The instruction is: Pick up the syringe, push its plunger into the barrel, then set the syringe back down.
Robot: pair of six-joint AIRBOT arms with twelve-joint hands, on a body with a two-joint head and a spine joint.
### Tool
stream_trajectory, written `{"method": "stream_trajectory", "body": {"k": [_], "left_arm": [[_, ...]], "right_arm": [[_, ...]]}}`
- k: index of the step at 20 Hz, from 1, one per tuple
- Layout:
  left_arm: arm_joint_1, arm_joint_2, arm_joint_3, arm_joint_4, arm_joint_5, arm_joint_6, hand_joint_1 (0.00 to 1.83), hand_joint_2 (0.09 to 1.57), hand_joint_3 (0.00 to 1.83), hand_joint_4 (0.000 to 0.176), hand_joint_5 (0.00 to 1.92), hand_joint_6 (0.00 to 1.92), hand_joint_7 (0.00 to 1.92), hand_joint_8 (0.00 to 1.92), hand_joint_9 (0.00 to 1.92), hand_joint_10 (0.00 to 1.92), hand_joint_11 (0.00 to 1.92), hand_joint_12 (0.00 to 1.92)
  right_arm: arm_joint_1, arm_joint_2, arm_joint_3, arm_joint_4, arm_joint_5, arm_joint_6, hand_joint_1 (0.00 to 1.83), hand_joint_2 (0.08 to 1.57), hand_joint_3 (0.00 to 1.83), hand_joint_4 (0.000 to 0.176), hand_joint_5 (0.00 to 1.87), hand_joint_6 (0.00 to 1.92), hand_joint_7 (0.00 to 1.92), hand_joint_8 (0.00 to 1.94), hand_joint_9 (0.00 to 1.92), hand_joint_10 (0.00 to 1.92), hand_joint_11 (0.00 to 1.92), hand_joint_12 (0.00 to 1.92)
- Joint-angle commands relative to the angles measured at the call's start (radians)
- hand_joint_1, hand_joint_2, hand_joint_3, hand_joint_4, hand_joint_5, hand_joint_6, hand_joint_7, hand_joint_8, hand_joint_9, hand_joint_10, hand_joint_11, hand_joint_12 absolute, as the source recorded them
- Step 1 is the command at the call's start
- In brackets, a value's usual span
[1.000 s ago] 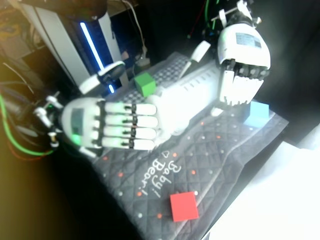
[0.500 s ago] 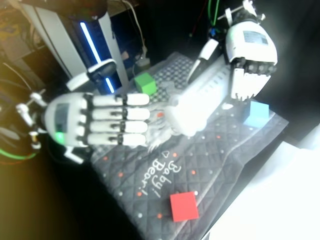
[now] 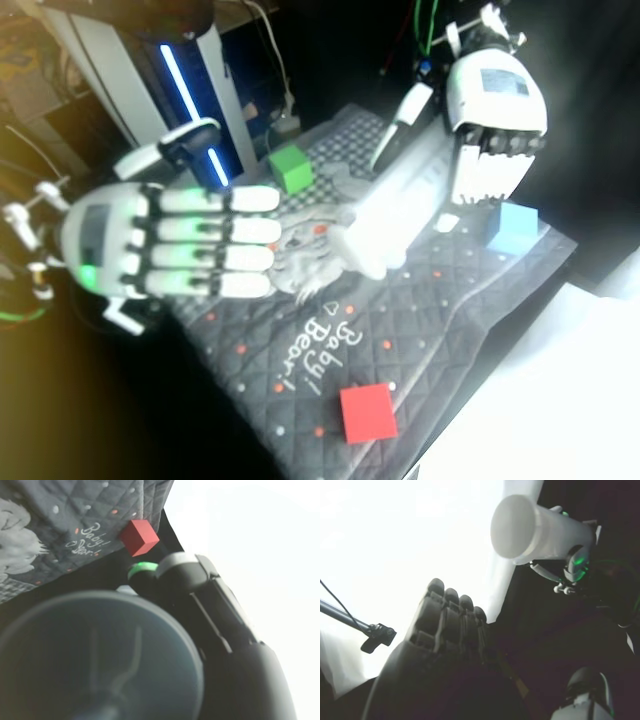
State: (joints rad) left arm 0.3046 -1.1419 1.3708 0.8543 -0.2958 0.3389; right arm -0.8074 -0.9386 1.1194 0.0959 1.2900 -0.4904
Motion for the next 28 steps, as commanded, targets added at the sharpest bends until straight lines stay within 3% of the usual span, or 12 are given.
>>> {"method": "stream_trajectory", "body": {"k": [1,3,4,6,8,10,14,16,17,20,22,28], "left_arm": [[-0.006,0.004,-0.002,-0.013,-0.082,-0.010,0.97,1.37,0.00,0.000,0.55,1.61,1.11,0.77,1.23,1.09,1.15,1.51],[0.017,0.003,-0.013,0.004,-0.073,-0.012,0.98,1.38,0.00,0.000,0.54,1.63,1.06,1.07,1.24,1.26,1.20,1.53],[0.039,-0.003,-0.011,0.004,-0.075,-0.020,0.97,1.39,0.00,0.000,0.53,1.64,1.15,1.71,1.39,1.78,1.42,1.86],[0.049,-0.009,-0.011,0.004,-0.075,-0.021,0.97,1.38,0.00,0.000,0.54,1.63,1.24,1.87,1.50,1.89,1.55,1.91],[0.067,-0.018,-0.011,0.007,-0.074,-0.021,0.99,1.37,0.00,0.000,0.56,1.60,1.23,1.91,1.47,1.92,1.54,1.92],[0.085,-0.027,-0.009,0.012,-0.069,-0.021,0.99,1.36,0.00,0.000,0.56,1.59,1.10,1.66,1.37,1.76,1.44,1.85],[0.112,-0.045,-0.005,0.029,-0.062,-0.030,0.99,1.37,0.00,0.000,0.56,1.60,1.25,1.90,1.49,1.91,1.55,1.92],[0.123,-0.068,0.017,0.115,-0.070,-0.134,0.98,1.38,0.00,0.000,0.54,1.63,1.10,1.56,1.37,1.72,1.42,1.88],[0.131,-0.076,0.025,0.116,-0.074,-0.145,0.98,1.38,0.00,0.000,0.54,1.63,1.10,1.56,1.37,1.72,1.42,1.88],[0.147,-0.083,0.034,0.116,-0.066,-0.147,0.95,1.41,0.00,0.000,0.50,1.68,1.07,1.64,1.35,1.80,1.42,1.92],[0.150,-0.084,0.034,0.126,-0.054,-0.147,0.95,1.40,0.00,0.000,0.51,1.67,1.19,1.86,1.43,1.92,1.52,1.92],[0.159,-0.106,0.042,0.144,-0.031,-0.147,0.93,1.42,0.00,0.000,0.48,1.72,1.17,1.91,1.44,1.92,1.54,1.92]], "right_arm": [[0.008,0.004,-0.004,0.015,0.122,-0.001,0.17,0.79,0.00,0.000,0.00,0.00,0.02,0.01,0.01,0.00,0.01,0.00],[0.008,0.004,-0.006,0.015,0.125,-0.010,0.12,0.78,0.00,0.000,0.00,0.00,0.02,0.00,0.00,0.00,0.03,0.01],[0.008,0.004,-0.006,0.015,0.127,-0.014,0.12,0.77,0.00,0.000,0.01,0.00,0.03,0.01,0.02,0.01,0.04,0.01],[0.008,0.004,-0.006,0.014,0.129,-0.014,0.11,0.77,0.00,0.000,0.00,0.00,0.02,0.00,0.01,0.00,0.04,0.02],[0.008,0.004,-0.005,0.013,0.132,-0.014,0.11,0.78,0.00,0.000,0.00,0.00,0.01,0.00,0.01,0.00,0.04,0.02],[0.008,0.004,-0.005,0.012,0.133,-0.015,0.11,0.79,0.00,0.000,0.00,0.00,0.00,0.00,0.00,0.00,0.04,0.01],[0.009,0.004,-0.005,0.010,0.135,-0.016,0.14,0.78,0.00,0.000,0.00,0.00,0.00,0.00,0.00,0.00,0.02,0.01],[0.009,0.004,-0.006,0.009,0.138,-0.016,0.17,0.76,0.00,0.000,0.00,0.00,0.00,0.00,0.00,0.00,0.04,0.01],[0.009,0.004,-0.006,0.009,0.139,-0.016,0.17,0.76,0.00,0.000,0.00,0.00,0.00,0.00,0.00,0.00,0.04,0.01],[0.009,0.004,-0.006,0.009,0.140,-0.016,0.17,0.76,0.00,0.000,0.00,0.00,0.00,0.00,0.01,0.00,0.03,0.01],[0.009,0.004,-0.006,0.009,0.141,-0.016,0.16,0.76,0.00,0.000,0.00,0.00,0.00,0.00,0.00,0.00,0.03,0.01],[0.009,0.004,-0.008,0.009,0.141,-0.016,0.15,0.78,0.01,0.000,0.00,0.00,0.02,0.01,0.02,0.01,0.05,0.01]]}}
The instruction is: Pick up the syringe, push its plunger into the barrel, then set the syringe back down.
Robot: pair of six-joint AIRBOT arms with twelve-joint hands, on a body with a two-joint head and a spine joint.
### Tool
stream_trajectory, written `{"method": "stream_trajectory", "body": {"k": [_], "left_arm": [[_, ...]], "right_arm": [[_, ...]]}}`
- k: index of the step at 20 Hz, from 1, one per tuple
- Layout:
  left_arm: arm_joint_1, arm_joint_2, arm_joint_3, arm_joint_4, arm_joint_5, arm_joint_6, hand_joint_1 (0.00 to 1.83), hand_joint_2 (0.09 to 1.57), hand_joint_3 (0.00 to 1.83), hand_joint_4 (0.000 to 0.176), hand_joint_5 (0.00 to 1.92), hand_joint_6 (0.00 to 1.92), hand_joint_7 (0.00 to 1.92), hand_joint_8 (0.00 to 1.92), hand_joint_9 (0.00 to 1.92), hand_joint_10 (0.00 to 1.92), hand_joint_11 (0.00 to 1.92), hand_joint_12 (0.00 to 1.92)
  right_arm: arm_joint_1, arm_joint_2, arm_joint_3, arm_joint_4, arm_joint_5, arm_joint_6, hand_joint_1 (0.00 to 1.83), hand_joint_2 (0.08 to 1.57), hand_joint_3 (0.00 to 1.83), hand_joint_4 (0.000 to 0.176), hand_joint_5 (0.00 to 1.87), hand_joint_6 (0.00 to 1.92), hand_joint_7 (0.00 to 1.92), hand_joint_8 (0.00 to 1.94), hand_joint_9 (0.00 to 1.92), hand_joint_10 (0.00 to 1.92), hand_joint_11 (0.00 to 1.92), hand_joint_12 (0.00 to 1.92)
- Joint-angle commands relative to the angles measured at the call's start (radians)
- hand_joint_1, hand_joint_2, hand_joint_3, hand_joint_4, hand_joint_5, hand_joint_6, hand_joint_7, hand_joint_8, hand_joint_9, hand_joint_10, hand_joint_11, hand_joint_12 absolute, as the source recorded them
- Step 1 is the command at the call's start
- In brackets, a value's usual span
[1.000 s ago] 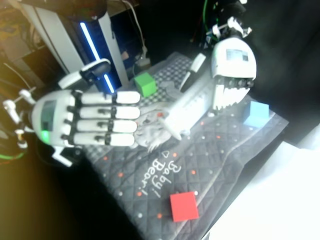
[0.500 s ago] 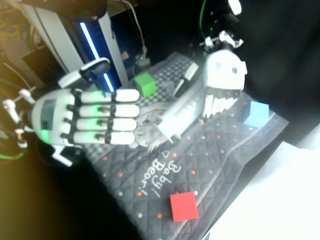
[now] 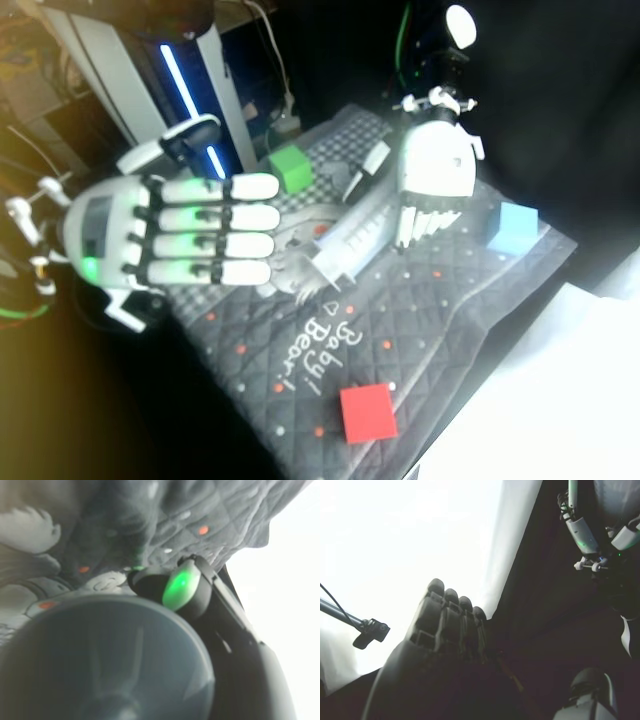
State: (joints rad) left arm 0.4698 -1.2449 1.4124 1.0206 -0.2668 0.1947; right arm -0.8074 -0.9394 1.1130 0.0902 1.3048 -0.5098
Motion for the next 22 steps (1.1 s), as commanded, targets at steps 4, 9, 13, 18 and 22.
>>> {"method": "stream_trajectory", "body": {"k": [4,9,13,18,22], "left_arm": [[-0.006,-0.003,-0.001,-0.020,-0.059,-0.003,0.94,1.41,0.00,0.000,0.49,1.69,1.15,1.91,1.43,1.92,1.53,1.92],[-0.006,0.003,-0.008,-0.020,-0.054,-0.003,0.48,1.33,0.00,0.000,0.67,0.79,0.91,1.75,1.00,1.91,1.03,1.92],[-0.007,0.010,-0.015,-0.020,-0.055,-0.003,0.19,1.23,0.00,0.000,0.83,0.27,0.91,0.84,0.78,1.43,0.52,1.82],[-0.007,0.021,-0.023,-0.017,-0.056,-0.003,0.13,1.08,0.00,0.000,0.82,0.01,0.81,0.03,0.68,0.19,0.17,1.05],[-0.008,0.026,-0.032,0.000,-0.054,-0.003,0.17,0.99,0.00,0.000,0.63,0.00,0.46,0.00,0.34,0.00,0.00,0.53]], "right_arm": [[0.009,0.004,-0.002,0.014,0.126,0.003,0.13,0.78,0.00,0.000,0.00,0.00,0.02,0.00,0.01,0.00,0.05,0.01],[0.009,0.004,-0.003,0.014,0.126,0.003,0.12,0.80,0.00,0.000,0.00,0.00,0.00,0.00,0.00,0.00,0.01,0.00],[0.009,0.004,-0.003,0.014,0.127,0.003,0.13,0.79,0.00,0.000,0.01,0.00,0.00,0.00,0.00,0.00,0.01,0.00],[0.010,0.004,-0.003,0.014,0.128,0.003,0.14,0.80,0.00,0.000,0.00,0.00,0.00,0.00,0.00,0.00,0.02,0.01],[0.012,0.004,-0.003,0.014,0.128,0.003,0.14,0.79,0.00,0.000,0.00,0.00,0.01,0.00,0.01,0.01,0.03,0.01]]}}
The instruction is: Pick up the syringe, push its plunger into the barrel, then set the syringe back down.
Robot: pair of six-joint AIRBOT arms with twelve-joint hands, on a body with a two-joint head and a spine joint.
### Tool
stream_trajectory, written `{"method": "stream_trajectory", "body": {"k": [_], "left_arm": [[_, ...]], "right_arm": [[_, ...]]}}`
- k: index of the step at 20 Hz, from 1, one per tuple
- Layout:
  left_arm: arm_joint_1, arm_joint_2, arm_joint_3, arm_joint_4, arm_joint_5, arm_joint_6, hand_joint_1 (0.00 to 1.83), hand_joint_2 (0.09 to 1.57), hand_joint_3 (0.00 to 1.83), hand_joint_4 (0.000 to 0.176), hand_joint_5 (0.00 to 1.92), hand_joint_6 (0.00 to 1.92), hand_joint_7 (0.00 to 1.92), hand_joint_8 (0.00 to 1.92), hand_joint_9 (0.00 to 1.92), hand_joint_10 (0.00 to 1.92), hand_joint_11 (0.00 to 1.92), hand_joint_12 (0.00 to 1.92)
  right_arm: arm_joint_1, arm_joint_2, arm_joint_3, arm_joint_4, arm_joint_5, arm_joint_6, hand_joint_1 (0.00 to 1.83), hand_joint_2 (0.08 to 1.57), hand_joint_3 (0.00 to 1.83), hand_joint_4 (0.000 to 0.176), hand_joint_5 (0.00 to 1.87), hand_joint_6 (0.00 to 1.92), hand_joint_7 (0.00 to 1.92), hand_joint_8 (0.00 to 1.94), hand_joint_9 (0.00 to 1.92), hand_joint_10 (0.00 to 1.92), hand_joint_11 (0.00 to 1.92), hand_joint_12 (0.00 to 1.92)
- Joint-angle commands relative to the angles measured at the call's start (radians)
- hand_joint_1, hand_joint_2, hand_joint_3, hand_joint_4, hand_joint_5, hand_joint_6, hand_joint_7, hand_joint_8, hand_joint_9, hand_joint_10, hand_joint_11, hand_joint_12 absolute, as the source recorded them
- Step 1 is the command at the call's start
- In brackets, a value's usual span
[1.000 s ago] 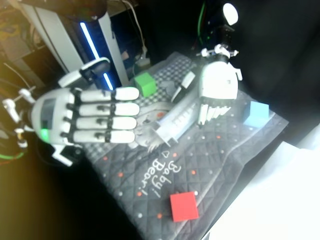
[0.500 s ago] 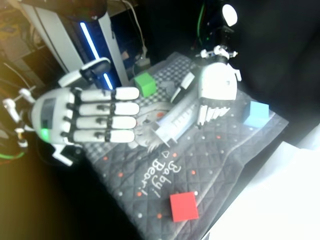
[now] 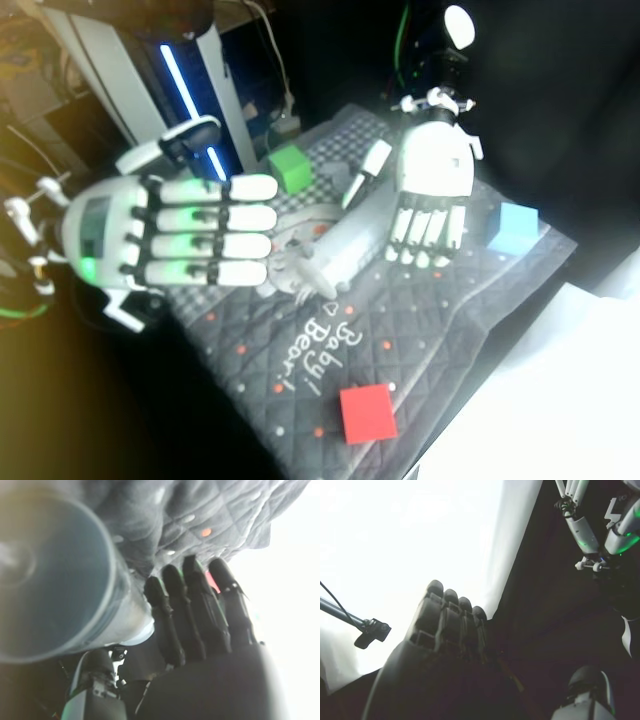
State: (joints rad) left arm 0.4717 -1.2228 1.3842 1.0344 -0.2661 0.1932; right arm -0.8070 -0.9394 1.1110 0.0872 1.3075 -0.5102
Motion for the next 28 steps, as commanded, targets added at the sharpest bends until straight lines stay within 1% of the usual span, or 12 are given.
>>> {"method": "stream_trajectory", "body": {"k": [1,5,8,10,12,16,18,22,24,26,27,28], "left_arm": [[-0.010,0.004,-0.005,-0.010,-0.054,-0.002,0.17,0.98,0.00,0.000,0.62,0.00,0.45,0.00,0.33,0.00,0.00,0.48],[-0.010,0.016,-0.013,-0.008,-0.055,-0.002,0.18,0.86,0.00,0.058,0.31,0.00,0.19,0.00,0.10,0.00,0.00,0.03],[-0.021,0.043,-0.030,-0.002,-0.072,-0.001,0.17,0.82,0.00,0.110,0.12,0.00,0.04,0.00,0.01,0.00,0.00,0.00],[-0.029,0.064,-0.047,-0.001,-0.089,0.000,0.18,0.81,0.00,0.119,0.01,0.00,0.00,0.00,0.00,0.00,0.00,0.00],[-0.038,0.105,-0.092,-0.060,-0.098,0.095,0.27,0.79,0.00,0.098,0.00,0.00,0.00,0.00,0.00,0.00,0.00,0.00],[-0.035,0.153,-0.136,-0.172,-0.152,0.202,0.24,0.74,0.00,0.124,0.00,0.00,0.00,0.00,0.00,0.00,0.00,0.00],[-0.024,0.171,-0.150,-0.238,-0.176,0.256,0.25,0.75,0.00,0.111,0.00,0.00,0.00,0.00,0.00,0.00,0.00,0.00],[-0.010,0.255,-0.231,-0.406,-0.246,0.439,0.52,0.78,0.00,0.126,0.00,0.00,0.00,0.00,0.00,0.00,0.00,0.00],[-0.004,0.295,-0.266,-0.450,-0.288,0.481,0.50,0.80,0.01,0.076,0.00,0.00,0.00,0.00,0.00,0.00,0.00,0.00],[0.013,0.333,-0.298,-0.510,-0.346,0.526,0.59,0.77,0.00,0.071,0.00,0.00,0.00,0.00,0.00,0.00,0.00,0.00],[0.024,0.355,-0.316,-0.548,-0.375,0.552,0.60,0.88,0.01,0.130,0.00,0.00,0.00,0.00,0.00,0.00,0.00,0.00],[0.044,0.385,-0.341,-0.595,-0.428,0.584,0.57,1.03,0.02,0.167,0.00,0.00,0.00,0.00,0.00,0.00,0.00,0.00]], "right_arm": [[0.012,0.004,-0.001,0.017,0.125,0.003,0.14,0.79,0.00,0.000,0.00,0.00,0.01,0.00,0.02,0.01,0.04,0.01],[0.012,0.004,-0.001,0.017,0.126,0.003,0.14,0.78,0.00,0.000,0.01,0.00,0.01,0.00,0.00,0.00,0.03,0.01],[0.012,0.004,-0.002,0.017,0.127,0.003,0.19,0.75,0.00,0.000,0.02,0.00,0.02,0.01,0.03,0.01,0.04,0.01],[0.012,0.004,-0.002,0.017,0.130,0.003,0.23,0.77,0.00,0.000,0.00,0.00,0.03,0.01,0.03,0.01,0.03,0.01],[0.012,0.004,-0.003,0.017,0.134,0.003,0.21,0.75,0.00,0.000,0.00,0.00,0.04,0.01,0.04,0.01,0.05,0.01],[0.012,0.004,-0.006,0.020,0.143,0.003,0.14,0.79,0.01,0.000,0.00,0.00,0.01,0.00,0.01,0.00,0.04,0.01],[0.012,0.004,-0.007,0.020,0.145,0.003,0.13,0.83,0.02,0.000,0.00,0.00,0.01,0.00,0.01,0.00,0.04,0.01],[0.012,0.006,-0.010,0.019,0.148,0.003,0.17,0.81,0.00,0.000,0.06,0.00,0.07,0.00,0.07,0.01,0.07,0.01],[0.012,0.006,-0.011,0.019,0.149,0.003,0.24,0.81,0.00,0.000,0.07,0.01,0.07,0.00,0.06,0.00,0.07,0.01],[0.012,0.007,-0.015,0.016,0.154,0.003,0.31,0.83,0.00,0.000,0.07,0.01,0.07,0.00,0.06,0.01,0.09,0.02],[0.012,0.007,-0.018,0.014,0.157,0.003,0.31,0.83,0.00,0.000,0.10,0.01,0.09,0.01,0.08,0.01,0.11,0.03],[0.012,0.013,-0.027,0.011,0.164,-0.006,0.33,0.83,0.00,0.000,0.10,0.01,0.09,0.01,0.08,0.01,0.11,0.03]]}}
